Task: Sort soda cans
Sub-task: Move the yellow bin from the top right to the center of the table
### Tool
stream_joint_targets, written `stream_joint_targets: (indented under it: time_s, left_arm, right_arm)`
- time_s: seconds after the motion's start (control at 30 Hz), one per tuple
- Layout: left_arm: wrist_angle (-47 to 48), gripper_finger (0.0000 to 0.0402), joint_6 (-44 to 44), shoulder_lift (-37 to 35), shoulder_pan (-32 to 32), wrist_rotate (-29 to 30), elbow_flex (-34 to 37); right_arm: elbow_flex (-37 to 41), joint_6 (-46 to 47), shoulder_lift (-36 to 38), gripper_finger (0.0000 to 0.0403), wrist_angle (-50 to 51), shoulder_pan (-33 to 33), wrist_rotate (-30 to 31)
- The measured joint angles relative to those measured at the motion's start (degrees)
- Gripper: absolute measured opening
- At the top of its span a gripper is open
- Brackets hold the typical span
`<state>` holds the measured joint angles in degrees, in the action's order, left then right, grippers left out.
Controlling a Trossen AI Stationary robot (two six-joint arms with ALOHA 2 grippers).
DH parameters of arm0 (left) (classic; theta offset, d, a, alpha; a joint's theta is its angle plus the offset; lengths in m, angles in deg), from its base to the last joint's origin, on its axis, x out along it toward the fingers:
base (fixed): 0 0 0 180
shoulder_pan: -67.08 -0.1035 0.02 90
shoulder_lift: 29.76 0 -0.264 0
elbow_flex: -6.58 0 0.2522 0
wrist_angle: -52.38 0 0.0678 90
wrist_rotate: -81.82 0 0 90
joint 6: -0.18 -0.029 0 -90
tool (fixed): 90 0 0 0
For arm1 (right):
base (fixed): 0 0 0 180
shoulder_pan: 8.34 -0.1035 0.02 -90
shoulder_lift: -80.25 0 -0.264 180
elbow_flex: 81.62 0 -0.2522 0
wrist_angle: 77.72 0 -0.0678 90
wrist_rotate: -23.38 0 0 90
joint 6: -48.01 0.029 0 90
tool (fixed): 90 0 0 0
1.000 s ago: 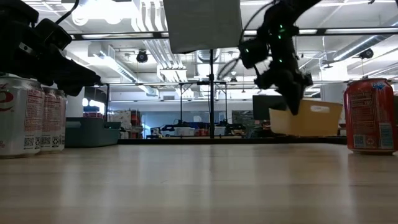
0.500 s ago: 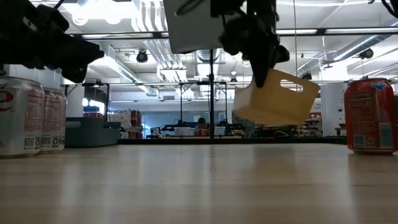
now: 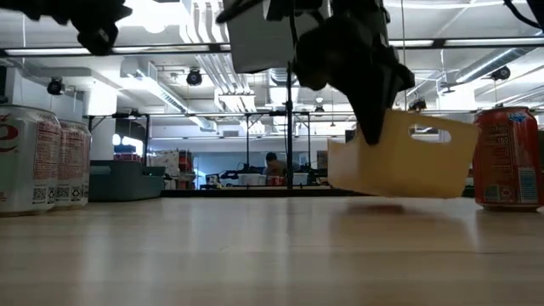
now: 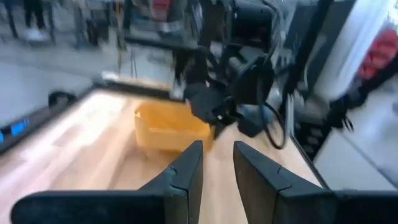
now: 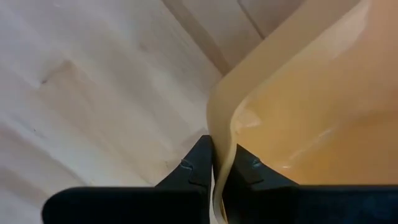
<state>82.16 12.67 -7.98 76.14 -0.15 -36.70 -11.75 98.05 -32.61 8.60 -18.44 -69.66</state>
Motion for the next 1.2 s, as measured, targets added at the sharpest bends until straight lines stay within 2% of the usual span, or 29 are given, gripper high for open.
stream_joint_targets:
  time_s: [0.13,0.33,0.5,0.73,0.9,1.1,1.2]
  left_arm:
    - [17.4,0.0081,6.5,5.0,1.5,0.0,-10.7]
    - [33.6,0.0117,15.3,11.3,6.8,-0.7,-20.1]
    - [39.5,0.0149,23.4,16.4,13.9,-3.1,-21.2]
    - [41.7,0.0175,32.2,23.4,25.7,-3.3,-18.5]
    - [41.4,0.0179,35.8,28.9,33.6,-3.1,-18.9]
    - [40.4,0.0179,41.8,36.8,42.8,-2.8,-19.5]
    - [41.1,0.0179,43.4,40.8,47.0,-1.5,-19.5]
  right_arm:
    - [-0.1,0.5,-2.8,0.0012,-0.2,-0.2,0.0]
    - [-0.9,1.9,-5.0,0.0012,-2.5,-0.2,-0.2]
    - [-2.0,3.6,-6.1,0.0013,-4.2,-0.2,-0.5]
    - [-2.7,5.5,-7.1,0.0022,-4.7,1.1,-1.7]
    - [-2.7,7.5,-6.8,0.0065,-4.8,1.1,-1.6]
    - [-2.7,7.4,-5.3,0.0149,-5.5,0.9,-1.0]
    - [-2.7,7.7,-3.9,0.0191,-5.3,0.6,2.1]
